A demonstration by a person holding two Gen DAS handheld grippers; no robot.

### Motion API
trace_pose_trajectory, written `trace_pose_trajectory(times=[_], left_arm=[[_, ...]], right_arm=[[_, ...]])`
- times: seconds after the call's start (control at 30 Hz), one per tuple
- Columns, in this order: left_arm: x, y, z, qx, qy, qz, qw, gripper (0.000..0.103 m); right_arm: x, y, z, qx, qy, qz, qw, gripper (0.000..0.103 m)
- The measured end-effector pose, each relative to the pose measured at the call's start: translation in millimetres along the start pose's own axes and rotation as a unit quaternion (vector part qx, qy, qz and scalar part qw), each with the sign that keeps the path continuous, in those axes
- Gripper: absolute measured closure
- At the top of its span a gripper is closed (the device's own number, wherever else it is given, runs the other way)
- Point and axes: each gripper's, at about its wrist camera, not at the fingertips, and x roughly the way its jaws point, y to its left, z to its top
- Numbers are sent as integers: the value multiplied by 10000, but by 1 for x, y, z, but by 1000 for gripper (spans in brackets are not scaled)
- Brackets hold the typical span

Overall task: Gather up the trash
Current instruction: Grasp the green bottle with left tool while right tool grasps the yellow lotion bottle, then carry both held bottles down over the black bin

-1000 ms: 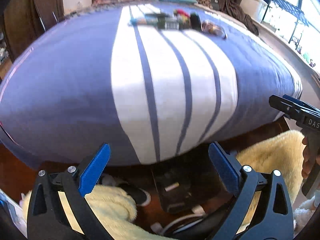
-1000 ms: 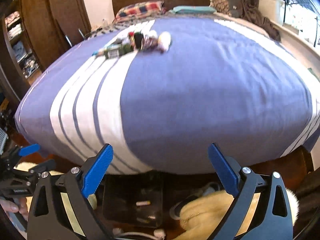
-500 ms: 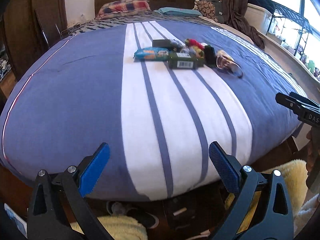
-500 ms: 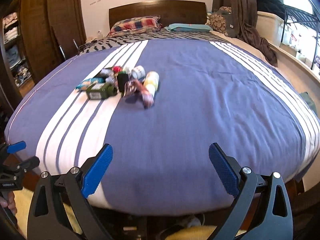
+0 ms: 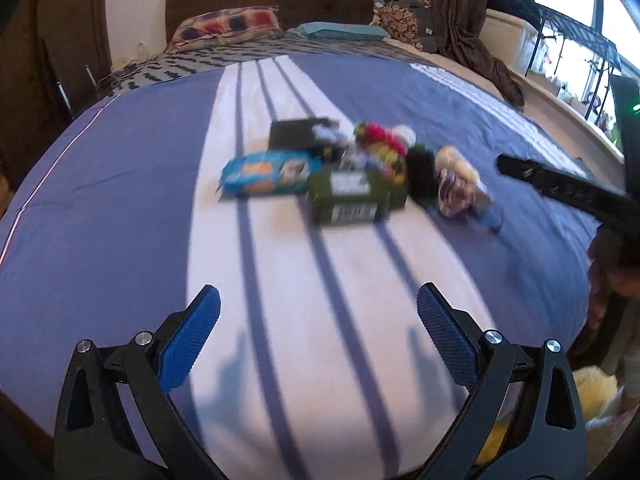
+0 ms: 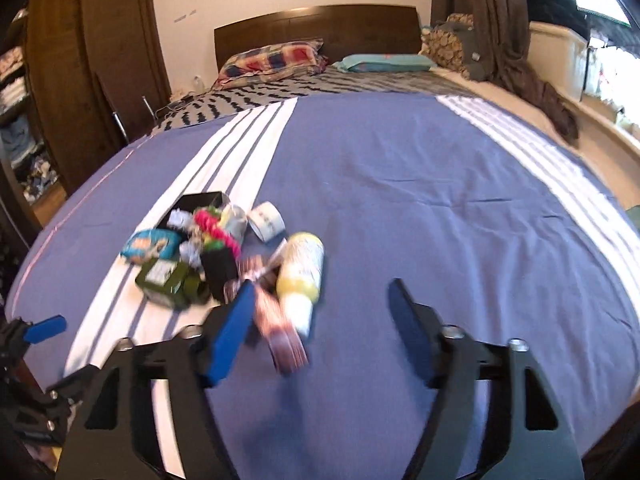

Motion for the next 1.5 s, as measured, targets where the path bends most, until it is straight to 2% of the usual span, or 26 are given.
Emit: trace_pose_trajectory(times=[0.03, 0.1, 0.4, 0.53, 0.63, 0.7, 0.8, 1.07, 1.3, 1.5], left_arm=[[3, -3, 6, 24, -31, -39, 10000, 10], [10, -9, 16, 100, -65, -70, 9999, 10], [70, -25, 49, 136, 170, -85, 9997, 10], [91, -27, 52, 167, 365, -99, 9991, 21], [99, -24, 54, 108, 396, -125, 9991, 22], [99, -22, 55, 49, 377, -167, 9991, 22], [97, -21, 54, 34, 339, -178, 9993, 23], [68, -21, 45, 96, 170, -61, 9998, 23], [5, -18, 36, 136, -210, 72, 9997, 23], [-53, -23, 20, 183, -546, 81, 9983, 23]], right_arm=[[8, 1, 4, 19, 55, 53, 10000, 53], [19, 3, 9, 26, 142, 134, 9998, 57], [59, 6, 19, 26, 549, 108, 9984, 58], [68, 9, 16, -44, 682, 195, 9975, 58], [79, 16, 12, -166, 790, 149, 9966, 59], [80, 18, 11, -159, 752, 137, 9969, 64], [77, 17, 10, -93, 694, 214, 9973, 66], [42, 13, 18, -110, 341, 113, 9993, 70], [-7, 16, 23, -180, 37, 110, 9998, 71], [-61, 30, 12, -340, -260, 229, 9988, 71]])
